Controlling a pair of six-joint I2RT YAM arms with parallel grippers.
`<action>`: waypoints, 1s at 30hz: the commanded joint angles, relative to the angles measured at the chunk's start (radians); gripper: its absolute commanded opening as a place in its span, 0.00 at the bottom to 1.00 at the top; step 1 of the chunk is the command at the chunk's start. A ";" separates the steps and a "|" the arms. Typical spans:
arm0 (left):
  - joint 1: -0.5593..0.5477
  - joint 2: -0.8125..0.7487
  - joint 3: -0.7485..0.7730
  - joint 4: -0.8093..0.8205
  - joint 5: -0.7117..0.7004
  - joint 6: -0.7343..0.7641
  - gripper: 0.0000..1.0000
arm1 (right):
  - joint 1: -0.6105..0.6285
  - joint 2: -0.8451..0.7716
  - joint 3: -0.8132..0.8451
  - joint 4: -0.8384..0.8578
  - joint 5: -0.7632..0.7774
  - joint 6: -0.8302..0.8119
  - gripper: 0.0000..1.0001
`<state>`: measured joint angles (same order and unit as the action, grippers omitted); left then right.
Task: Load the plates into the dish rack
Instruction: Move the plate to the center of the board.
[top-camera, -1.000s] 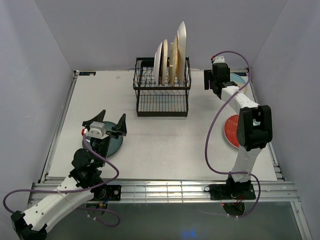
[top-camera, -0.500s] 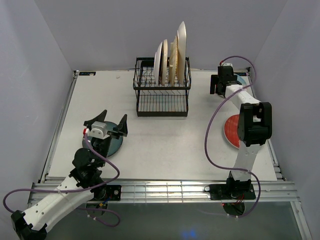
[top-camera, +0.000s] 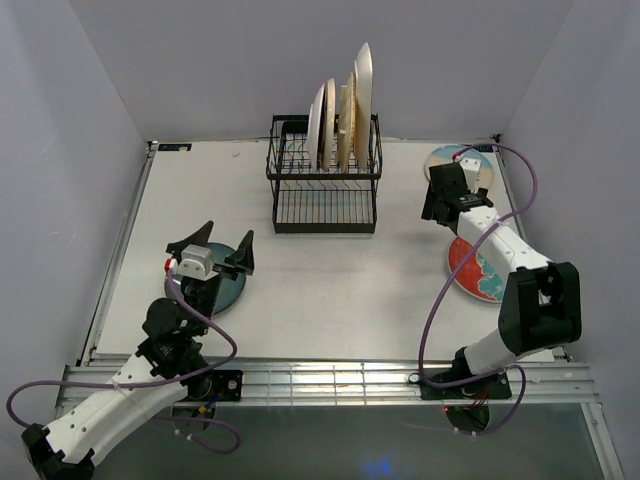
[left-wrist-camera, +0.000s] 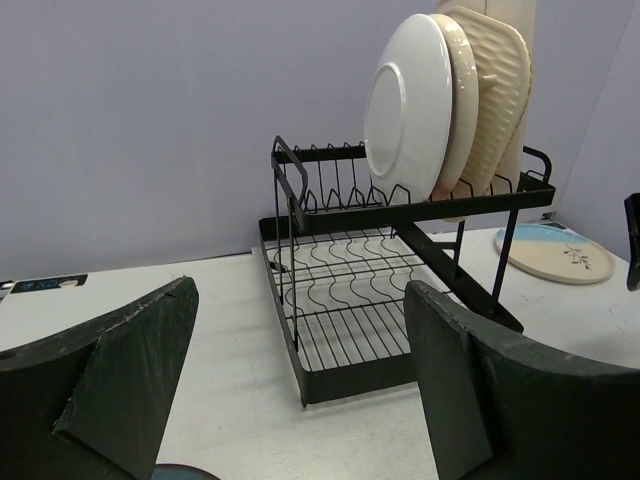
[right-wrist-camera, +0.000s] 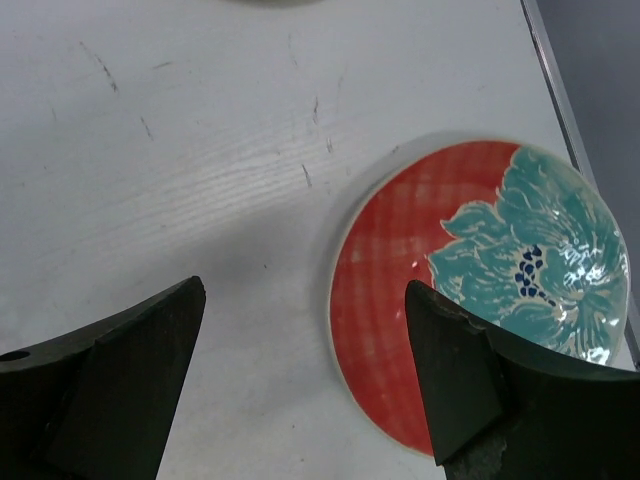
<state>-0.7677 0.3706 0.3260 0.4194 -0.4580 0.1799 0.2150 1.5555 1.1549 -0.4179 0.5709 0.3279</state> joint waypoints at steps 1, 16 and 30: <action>0.004 -0.015 0.013 -0.017 0.024 -0.002 0.94 | 0.040 -0.071 -0.070 -0.039 0.107 0.092 0.86; 0.004 -0.006 0.019 -0.036 0.035 -0.003 0.94 | 0.168 -0.065 -0.254 -0.096 0.277 0.111 0.82; 0.004 -0.012 0.021 -0.045 0.047 -0.005 0.94 | 0.225 0.187 -0.149 -0.228 0.374 0.114 0.76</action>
<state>-0.7677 0.3618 0.3260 0.3851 -0.4278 0.1787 0.4370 1.7283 0.9661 -0.5953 0.8837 0.4133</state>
